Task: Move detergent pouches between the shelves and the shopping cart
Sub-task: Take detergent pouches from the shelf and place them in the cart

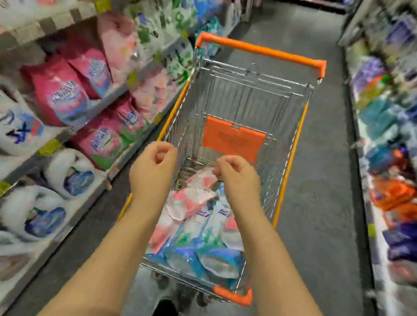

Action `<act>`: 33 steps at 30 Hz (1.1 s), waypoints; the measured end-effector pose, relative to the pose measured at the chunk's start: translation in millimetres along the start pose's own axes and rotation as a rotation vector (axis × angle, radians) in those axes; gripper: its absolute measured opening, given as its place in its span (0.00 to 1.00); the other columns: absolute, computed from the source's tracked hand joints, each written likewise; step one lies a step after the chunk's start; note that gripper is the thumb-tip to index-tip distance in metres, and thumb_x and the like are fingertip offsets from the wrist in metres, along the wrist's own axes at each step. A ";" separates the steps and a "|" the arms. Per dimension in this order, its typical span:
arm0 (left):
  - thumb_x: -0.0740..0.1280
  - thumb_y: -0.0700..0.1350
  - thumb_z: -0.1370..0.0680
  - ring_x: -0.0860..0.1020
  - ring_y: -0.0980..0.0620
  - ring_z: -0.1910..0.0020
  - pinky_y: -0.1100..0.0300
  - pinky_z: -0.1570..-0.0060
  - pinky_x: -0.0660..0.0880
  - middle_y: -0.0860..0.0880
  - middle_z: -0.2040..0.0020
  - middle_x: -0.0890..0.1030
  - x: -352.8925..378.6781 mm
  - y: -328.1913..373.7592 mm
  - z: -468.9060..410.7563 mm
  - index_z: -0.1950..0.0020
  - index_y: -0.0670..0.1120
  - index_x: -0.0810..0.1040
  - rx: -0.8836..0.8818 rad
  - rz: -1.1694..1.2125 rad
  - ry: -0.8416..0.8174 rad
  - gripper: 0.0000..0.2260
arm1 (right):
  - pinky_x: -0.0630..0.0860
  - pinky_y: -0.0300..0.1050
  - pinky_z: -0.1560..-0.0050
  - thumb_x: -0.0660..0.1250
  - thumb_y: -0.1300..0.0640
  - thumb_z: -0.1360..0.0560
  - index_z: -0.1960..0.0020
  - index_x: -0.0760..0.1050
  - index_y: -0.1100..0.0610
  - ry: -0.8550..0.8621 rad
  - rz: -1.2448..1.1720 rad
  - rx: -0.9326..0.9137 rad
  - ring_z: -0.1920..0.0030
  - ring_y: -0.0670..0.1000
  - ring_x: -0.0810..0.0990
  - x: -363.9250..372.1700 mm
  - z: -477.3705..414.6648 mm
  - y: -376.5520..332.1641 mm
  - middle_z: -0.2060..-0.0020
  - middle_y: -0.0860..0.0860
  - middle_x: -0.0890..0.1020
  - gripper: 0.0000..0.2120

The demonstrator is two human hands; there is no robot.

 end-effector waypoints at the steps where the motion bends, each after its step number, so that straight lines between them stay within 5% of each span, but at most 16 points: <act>1: 0.65 0.44 0.25 0.77 0.46 0.60 0.58 0.58 0.68 0.53 0.66 0.76 18.6 -15.0 -5.7 0.57 0.52 0.75 -0.040 -0.018 -0.037 0.03 | 0.74 0.50 0.48 0.64 0.58 0.24 0.62 0.74 0.49 0.035 0.003 0.051 0.56 0.53 0.78 -8.5 -10.9 17.9 0.65 0.46 0.78 0.09; 3: 0.65 0.44 0.24 0.78 0.43 0.55 0.59 0.60 0.67 0.53 0.63 0.75 55.8 -51.4 -13.2 0.46 0.47 0.75 -0.144 -0.071 -0.139 0.07 | 0.71 0.45 0.51 0.62 0.57 0.23 0.52 0.74 0.52 0.086 0.059 0.158 0.53 0.52 0.76 -19.9 -29.8 58.6 0.61 0.46 0.77 0.03; 6: 0.65 0.47 0.23 0.76 0.43 0.46 0.57 0.52 0.68 0.47 0.51 0.77 111.8 -98.0 -13.4 0.32 0.46 0.65 -0.263 -0.201 -0.403 0.21 | 0.69 0.46 0.49 0.60 0.57 0.23 0.35 0.69 0.56 0.178 0.169 0.323 0.50 0.53 0.75 -29.0 -49.2 115.1 0.44 0.53 0.78 0.16; 11: 0.64 0.48 0.22 0.74 0.43 0.38 0.59 0.47 0.66 0.44 0.37 0.75 181.5 -151.4 0.4 0.25 0.48 0.53 -0.373 -0.334 -0.722 0.29 | 0.66 0.46 0.39 0.59 0.59 0.21 0.25 0.57 0.56 0.217 0.249 0.567 0.33 0.58 0.69 -25.0 -60.2 182.0 0.31 0.59 0.69 0.26; 17: 0.61 0.51 0.22 0.72 0.42 0.37 0.57 0.42 0.67 0.41 0.35 0.74 236.6 -206.2 27.5 0.27 0.44 0.59 -0.519 -0.512 -0.999 0.26 | 0.63 0.34 0.63 0.56 0.66 0.23 0.32 0.67 0.57 0.309 0.099 0.727 0.50 0.51 0.75 -31.2 -57.5 231.9 0.46 0.53 0.77 0.20; 20: 0.62 0.50 0.22 0.77 0.42 0.44 0.56 0.47 0.73 0.38 0.41 0.78 252.6 -230.2 42.1 0.37 0.38 0.72 -0.670 -0.502 -1.028 0.19 | 0.69 0.36 0.54 0.56 0.63 0.22 0.29 0.66 0.54 0.282 0.104 0.799 0.44 0.57 0.77 -27.0 -58.4 244.6 0.41 0.54 0.78 0.22; 23: 0.62 0.48 0.21 0.78 0.43 0.46 0.60 0.55 0.70 0.39 0.45 0.79 262.3 -242.0 45.9 0.42 0.35 0.76 -0.755 -0.462 -1.006 0.17 | 0.73 0.48 0.42 0.56 0.62 0.23 0.30 0.67 0.53 0.292 0.079 0.833 0.41 0.60 0.76 -27.4 -58.8 246.7 0.39 0.59 0.77 0.22; 26: 0.62 0.43 0.21 0.77 0.47 0.51 0.56 0.60 0.74 0.41 0.47 0.79 272.1 -239.6 53.6 0.39 0.38 0.74 -1.012 -0.230 -0.964 0.13 | 0.71 0.44 0.42 0.55 0.64 0.22 0.30 0.66 0.57 0.290 0.062 0.833 0.38 0.59 0.74 -32.0 -57.6 243.2 0.37 0.59 0.75 0.21; 28: 0.59 0.38 0.20 0.80 0.48 0.64 0.56 0.64 0.72 0.40 0.59 0.82 275.4 -232.9 59.9 0.35 0.37 0.71 -1.143 -0.142 -0.987 0.15 | 0.69 0.41 0.42 0.56 0.65 0.22 0.30 0.67 0.59 0.300 0.055 0.822 0.37 0.58 0.73 -34.3 -55.8 240.3 0.36 0.58 0.74 0.20; 30: 0.57 0.36 0.21 0.79 0.50 0.76 0.56 0.65 0.71 0.45 0.73 0.81 277.1 -224.7 60.6 0.36 0.40 0.72 -1.139 -0.129 -1.035 0.14 | 0.67 0.41 0.40 0.57 0.65 0.23 0.32 0.68 0.62 0.297 0.064 0.792 0.35 0.57 0.72 -35.3 -54.8 233.3 0.35 0.59 0.73 0.20; 33: 0.57 0.33 0.22 0.79 0.52 0.78 0.58 0.69 0.76 0.47 0.76 0.80 267.5 -210.1 57.3 0.41 0.42 0.72 -1.117 -0.020 -0.955 0.12 | 0.67 0.42 0.41 0.59 0.61 0.22 0.31 0.69 0.59 0.292 0.050 0.743 0.36 0.57 0.72 -45.6 -54.4 217.1 0.35 0.58 0.73 0.19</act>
Point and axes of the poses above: each hand's wrist, its own z-axis away from the middle knuckle, its own x-axis out of the palm, y = z × x, the point moved 6 cm from there along -z, towards the middle knuckle
